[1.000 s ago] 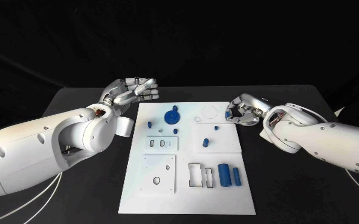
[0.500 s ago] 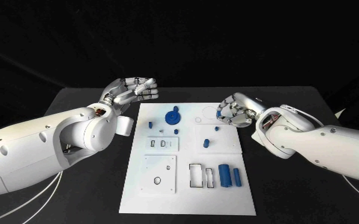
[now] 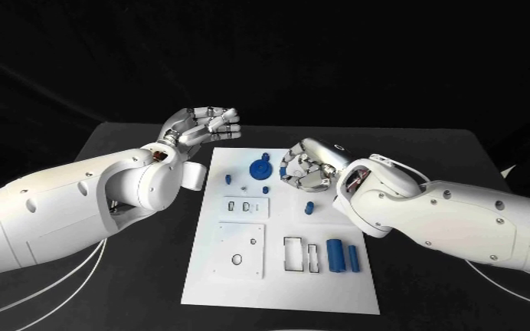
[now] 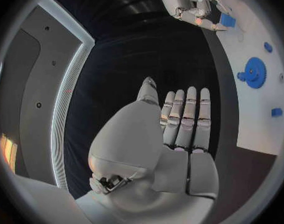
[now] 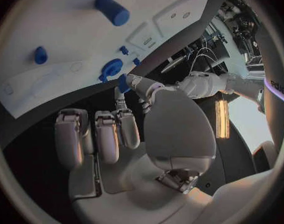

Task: Assemble the parts on the task board

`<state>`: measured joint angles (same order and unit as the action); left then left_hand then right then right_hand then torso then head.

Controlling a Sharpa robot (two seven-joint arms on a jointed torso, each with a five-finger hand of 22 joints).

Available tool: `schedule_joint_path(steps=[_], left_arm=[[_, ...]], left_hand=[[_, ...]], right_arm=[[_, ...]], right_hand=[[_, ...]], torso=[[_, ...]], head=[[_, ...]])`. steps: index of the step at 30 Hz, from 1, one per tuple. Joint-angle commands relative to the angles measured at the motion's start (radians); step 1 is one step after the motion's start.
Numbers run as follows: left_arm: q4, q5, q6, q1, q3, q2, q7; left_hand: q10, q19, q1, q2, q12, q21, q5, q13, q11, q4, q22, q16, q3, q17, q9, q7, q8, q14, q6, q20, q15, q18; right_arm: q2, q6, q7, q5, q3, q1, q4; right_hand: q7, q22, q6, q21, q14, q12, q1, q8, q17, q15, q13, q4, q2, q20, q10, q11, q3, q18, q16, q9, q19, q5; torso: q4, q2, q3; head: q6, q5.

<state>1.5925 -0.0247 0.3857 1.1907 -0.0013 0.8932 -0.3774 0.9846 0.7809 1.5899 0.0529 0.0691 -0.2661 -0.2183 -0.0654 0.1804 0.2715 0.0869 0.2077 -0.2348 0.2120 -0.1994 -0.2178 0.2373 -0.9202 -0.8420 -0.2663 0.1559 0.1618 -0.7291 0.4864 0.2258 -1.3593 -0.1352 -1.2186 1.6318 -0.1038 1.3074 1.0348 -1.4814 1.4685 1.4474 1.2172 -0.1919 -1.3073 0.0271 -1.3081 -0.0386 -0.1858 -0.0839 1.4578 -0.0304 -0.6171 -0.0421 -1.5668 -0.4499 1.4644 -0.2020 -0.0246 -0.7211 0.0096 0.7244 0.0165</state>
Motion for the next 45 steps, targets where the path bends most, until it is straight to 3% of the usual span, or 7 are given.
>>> schedule_joint_path(steps=[1,3,8,20,38,45], left_arm=[[-0.008,0.002,-0.014,0.001,0.001,-0.014,0.003],[-0.014,0.002,-0.014,0.001,0.001,-0.021,0.005],[-0.027,0.002,-0.016,0.001,0.001,-0.036,0.008],[-0.032,0.002,-0.018,0.001,0.001,-0.039,0.01],[-0.03,0.002,-0.021,0.001,0.001,-0.033,0.01],[-0.029,0.002,-0.022,0.001,0.001,-0.031,0.01]], left_hand=[[-0.004,0.008,0.004,0.008,-0.005,0.006,0.006,-0.001,-0.003,-0.001,-0.001,-0.005,-0.005,0.002,-0.002,-0.001,-0.006,0.004,0.004,0.003,-0.002,0.02],[-0.004,0.008,0.004,0.008,-0.005,0.006,0.006,-0.001,-0.003,-0.001,-0.001,-0.005,-0.005,0.002,-0.002,-0.001,-0.006,0.004,0.004,0.003,-0.002,0.02],[-0.004,0.008,0.004,0.009,-0.004,0.006,0.006,-0.001,-0.003,-0.001,-0.002,-0.005,-0.005,0.002,-0.002,-0.001,-0.006,0.004,0.004,0.003,-0.002,0.02],[-0.004,0.008,0.005,0.01,-0.004,0.006,0.006,-0.001,-0.003,-0.001,-0.002,-0.005,-0.006,0.002,-0.002,0.0,-0.006,0.004,0.004,0.003,-0.002,0.02],[-0.003,0.008,0.005,0.011,-0.004,0.007,0.006,-0.001,-0.004,-0.001,-0.003,-0.006,-0.007,0.003,-0.003,0.0,-0.006,0.004,0.003,0.003,-0.002,0.02],[-0.003,0.008,0.005,0.011,-0.004,0.007,0.006,-0.001,-0.004,-0.001,-0.003,-0.006,-0.007,0.003,-0.003,0.0,-0.006,0.004,0.003,0.003,-0.002,0.02]], right_arm=[[0.029,-0.03,0.03,-0.043,-0.004,0.013,-0.007],[0.053,-0.036,0.034,-0.06,-0.006,0.024,-0.014],[0.107,-0.054,0.044,-0.11,-0.01,0.057,-0.031],[0.158,-0.06,0.089,-0.19,-0.012,0.092,-0.056],[0.175,-0.054,0.111,-0.219,-0.013,0.113,-0.074],[0.176,-0.055,0.111,-0.223,-0.013,0.113,-0.076]], right_hand=[[-0.001,0.208,0.004,-0.006,0.102,0.005,-0.005,-0.007,-0.263,0.006,-0.125,-0.006,0.001,0.006,0.007,0.002,0.0,0.017,-0.004,-0.008,0.045,-0.006],[-0.001,0.208,0.004,-0.006,0.102,0.005,-0.005,-0.007,-0.263,0.006,-0.125,-0.006,0.001,0.006,0.007,0.002,0.0,0.017,-0.004,-0.008,0.045,-0.006],[-0.001,0.207,0.001,-0.003,0.102,0.004,-0.019,-0.006,-0.263,0.006,-0.124,-0.01,-0.004,0.006,0.006,0.002,0.005,0.017,-0.004,-0.01,0.043,-0.007],[-0.001,0.208,0.002,-0.005,0.102,0.004,-0.022,-0.007,-0.263,0.006,-0.124,-0.01,-0.006,0.007,0.006,0.002,0.006,0.017,-0.004,-0.01,0.045,-0.008],[0.0,0.204,0.002,0.001,0.102,0.003,-0.029,-0.008,-0.263,0.007,-0.123,-0.011,-0.011,0.007,0.005,0.002,0.009,0.016,-0.004,-0.012,0.04,-0.006],[-0.003,0.203,-0.009,0.003,0.102,-0.001,-0.039,-0.003,-0.263,0.006,-0.118,-0.009,-0.026,0.007,0.001,0.001,0.015,0.015,-0.004,-0.011,0.039,0.002]], torso=[[-0.0032,0.004,-0.0066],[-0.0005,0.004,-0.0075],[-0.0024,0.004,-0.0094],[-0.0016,0.003,-0.0075],[-0.0009,0.002,-0.0065],[-0.0011,0.003,-0.0069]], head=[[0.007,0.006],[0.012,0.013],[0.017,0.017],[0.023,0.026],[0.032,0.038],[0.034,0.039]])
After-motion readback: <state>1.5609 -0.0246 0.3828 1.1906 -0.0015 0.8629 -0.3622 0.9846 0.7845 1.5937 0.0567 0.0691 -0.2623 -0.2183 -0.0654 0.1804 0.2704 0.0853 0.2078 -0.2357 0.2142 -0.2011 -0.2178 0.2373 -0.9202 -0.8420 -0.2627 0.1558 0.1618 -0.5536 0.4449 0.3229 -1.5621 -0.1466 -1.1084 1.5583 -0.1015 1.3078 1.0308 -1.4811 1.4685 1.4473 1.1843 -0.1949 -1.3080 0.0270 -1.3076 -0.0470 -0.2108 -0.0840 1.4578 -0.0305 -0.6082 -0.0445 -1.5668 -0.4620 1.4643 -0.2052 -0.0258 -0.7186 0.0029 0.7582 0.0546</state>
